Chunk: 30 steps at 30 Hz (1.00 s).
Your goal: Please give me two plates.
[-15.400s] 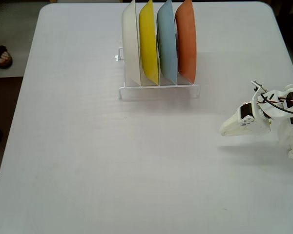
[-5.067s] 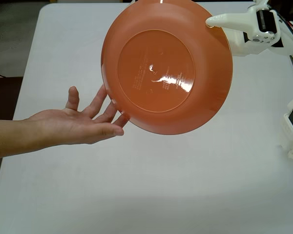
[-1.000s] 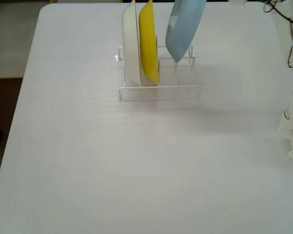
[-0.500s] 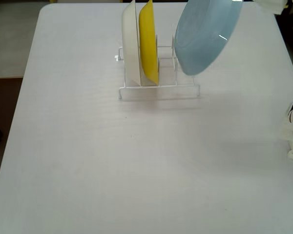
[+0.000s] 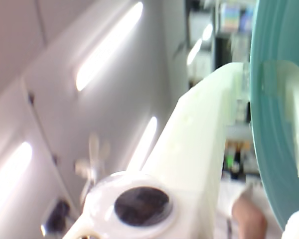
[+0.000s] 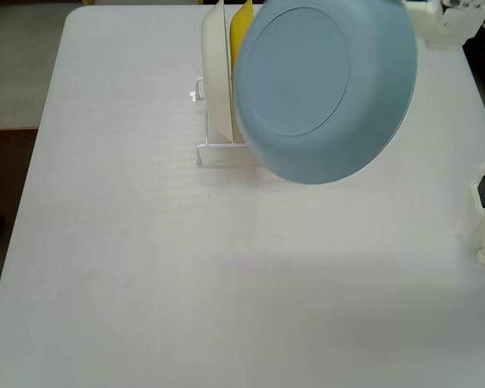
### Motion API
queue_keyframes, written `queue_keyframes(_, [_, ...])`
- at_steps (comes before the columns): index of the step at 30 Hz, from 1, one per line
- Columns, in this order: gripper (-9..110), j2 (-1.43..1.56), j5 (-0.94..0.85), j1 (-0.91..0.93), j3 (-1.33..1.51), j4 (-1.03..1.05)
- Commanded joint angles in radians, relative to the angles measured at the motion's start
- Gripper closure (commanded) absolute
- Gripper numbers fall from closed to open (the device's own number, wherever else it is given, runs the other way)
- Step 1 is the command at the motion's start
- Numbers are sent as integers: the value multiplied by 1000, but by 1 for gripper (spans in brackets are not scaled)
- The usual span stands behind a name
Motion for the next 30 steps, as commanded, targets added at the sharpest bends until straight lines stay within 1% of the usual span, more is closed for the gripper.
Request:
queue_keyframes(1, [102,-15,-48,-61,25,-201])
queue_keyframes(9, [102,-147,-130,-84,55,-462])
queue_keyframes(13, [102,-199,-127,-63,69,-549])
queue_keyframes(17, [102,-230,-126,-51,137,-695])
queue_keyframes(20, [102,-261,-123,-51,137,-744])
queue_keyframes(30, [102,-307,-129,-49,137,-804])
